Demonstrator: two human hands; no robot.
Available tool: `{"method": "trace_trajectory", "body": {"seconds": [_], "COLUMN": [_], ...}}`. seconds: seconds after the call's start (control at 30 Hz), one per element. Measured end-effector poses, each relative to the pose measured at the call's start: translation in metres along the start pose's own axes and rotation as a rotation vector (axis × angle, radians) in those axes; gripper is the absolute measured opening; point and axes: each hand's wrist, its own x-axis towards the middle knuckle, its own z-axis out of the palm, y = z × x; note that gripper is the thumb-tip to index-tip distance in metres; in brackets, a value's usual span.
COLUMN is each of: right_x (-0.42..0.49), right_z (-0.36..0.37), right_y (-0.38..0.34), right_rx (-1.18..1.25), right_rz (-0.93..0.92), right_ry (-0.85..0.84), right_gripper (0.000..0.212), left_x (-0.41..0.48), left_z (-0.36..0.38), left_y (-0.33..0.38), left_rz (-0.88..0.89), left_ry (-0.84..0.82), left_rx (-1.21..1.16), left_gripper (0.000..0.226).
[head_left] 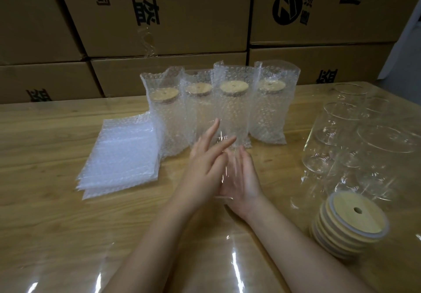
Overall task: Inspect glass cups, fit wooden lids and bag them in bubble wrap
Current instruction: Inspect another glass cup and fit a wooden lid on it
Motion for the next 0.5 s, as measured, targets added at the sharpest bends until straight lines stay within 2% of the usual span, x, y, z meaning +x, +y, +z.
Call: {"method": "trace_trajectory", "body": {"seconds": [0.07,0.13,0.2,0.37,0.43,0.5], "right_x": [0.001,0.002,0.002,0.004,0.004,0.003], "right_z": [-0.002,-0.004,-0.004,-0.004,-0.002,0.001], "right_y": [0.002,0.004,0.005,0.007,0.008,0.007], "right_rx": [0.029,0.069,0.149,0.224,0.163,0.043], "right_rz": [-0.003,-0.019,-0.036,-0.025,-0.018,-0.012], "right_ry": [0.006,0.005,-0.034,-0.007,0.042,0.063], "right_gripper": [0.06,0.052,0.05,0.058,0.053,0.05], "left_x": [0.002,0.001,0.001,0.002,0.003,0.004], "left_z": [0.002,0.009,0.016,0.023,0.023,0.021], "left_y": [0.014,0.025,0.031,0.028,0.025,0.021], "left_rz": [-0.026,-0.009,0.007,-0.026,-0.069,-0.119], "left_ry": [-0.081,-0.156,-0.175,-0.204,-0.182,-0.116], "left_rx": [0.283,0.608,0.795,1.015,0.938,0.751], "left_gripper": [0.053,0.052,0.05,0.052,0.05,0.049]}}
